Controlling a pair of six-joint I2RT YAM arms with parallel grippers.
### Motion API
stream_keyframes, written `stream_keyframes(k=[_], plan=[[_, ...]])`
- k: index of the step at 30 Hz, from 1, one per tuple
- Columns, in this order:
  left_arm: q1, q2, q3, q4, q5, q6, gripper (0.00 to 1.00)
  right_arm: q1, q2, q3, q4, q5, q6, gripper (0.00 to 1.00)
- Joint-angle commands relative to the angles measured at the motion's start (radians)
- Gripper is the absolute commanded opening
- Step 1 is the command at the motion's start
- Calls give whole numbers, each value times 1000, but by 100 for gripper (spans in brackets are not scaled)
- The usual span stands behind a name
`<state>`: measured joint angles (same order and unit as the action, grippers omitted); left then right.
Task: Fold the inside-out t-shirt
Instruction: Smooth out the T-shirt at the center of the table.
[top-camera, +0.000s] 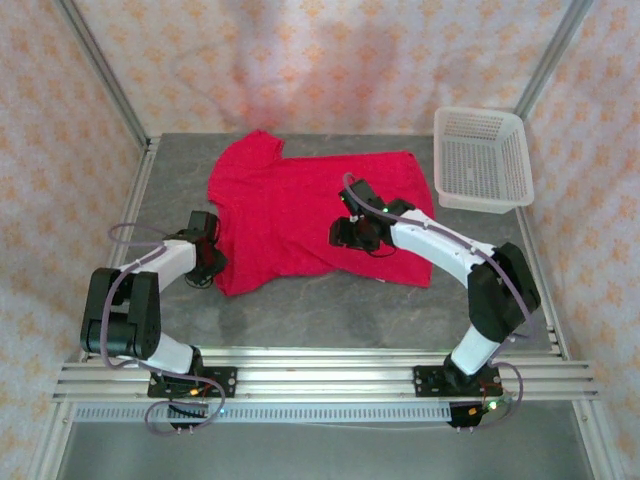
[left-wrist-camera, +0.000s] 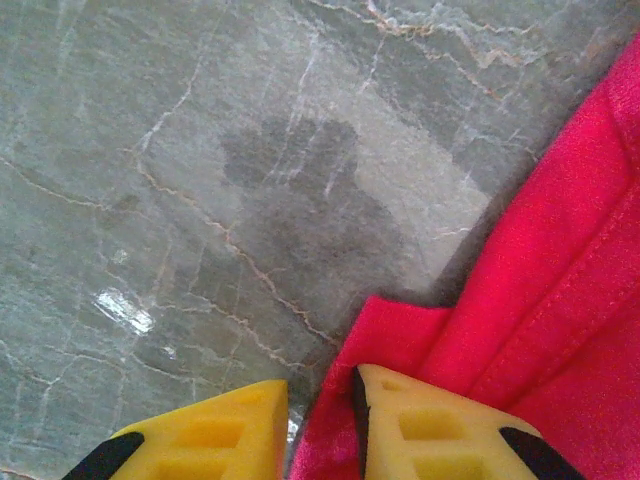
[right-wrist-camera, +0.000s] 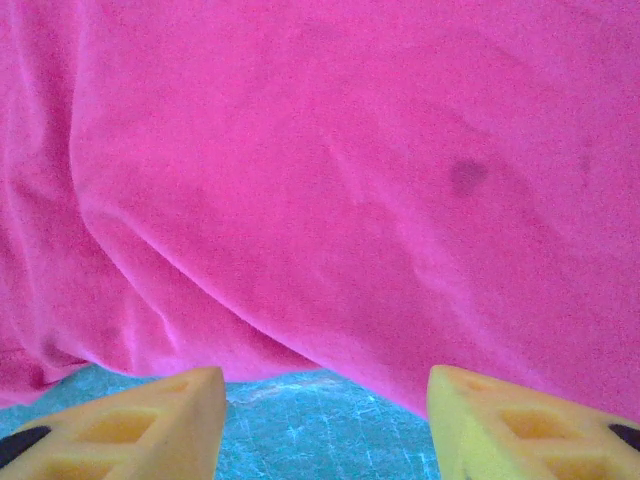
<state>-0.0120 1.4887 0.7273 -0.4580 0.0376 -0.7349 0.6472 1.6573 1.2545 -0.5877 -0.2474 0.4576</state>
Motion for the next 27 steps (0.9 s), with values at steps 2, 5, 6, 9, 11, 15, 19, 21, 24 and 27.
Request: stream_keyframes(k=[2, 5, 6, 9, 11, 15, 19, 21, 24, 27], plan=[[7, 32, -3, 71, 17, -11, 27, -1, 1, 20, -32, 9, -13, 56], [7, 35, -2, 71, 31, -13, 3, -3, 20, 4, -3, 10, -12, 56], [7, 28, 4, 57, 31, -17, 0, -4, 29, -6, 16, 17, -11, 56], [7, 0, 29, -8, 55, -12, 0, -30, 83, -18, 73, -5, 4, 55], [7, -24, 37, -41, 98, -12, 0, -64, 131, -18, 120, -35, 22, 55], [7, -96, 49, -134, 171, -39, 0, -122, 270, 57, 176, -47, 46, 54], [7, -168, 97, -268, 240, -58, 0, -165, 476, 269, 48, 60, 39, 52], [9, -207, 103, -315, 306, -58, 0, -193, 559, 357, 10, 64, 57, 52], [15, -282, 104, -381, 397, -67, 0, -233, 665, 484, -63, 106, 83, 52], [52, -352, 108, -420, 504, -86, 0, -263, 733, 580, -141, 158, 92, 52]])
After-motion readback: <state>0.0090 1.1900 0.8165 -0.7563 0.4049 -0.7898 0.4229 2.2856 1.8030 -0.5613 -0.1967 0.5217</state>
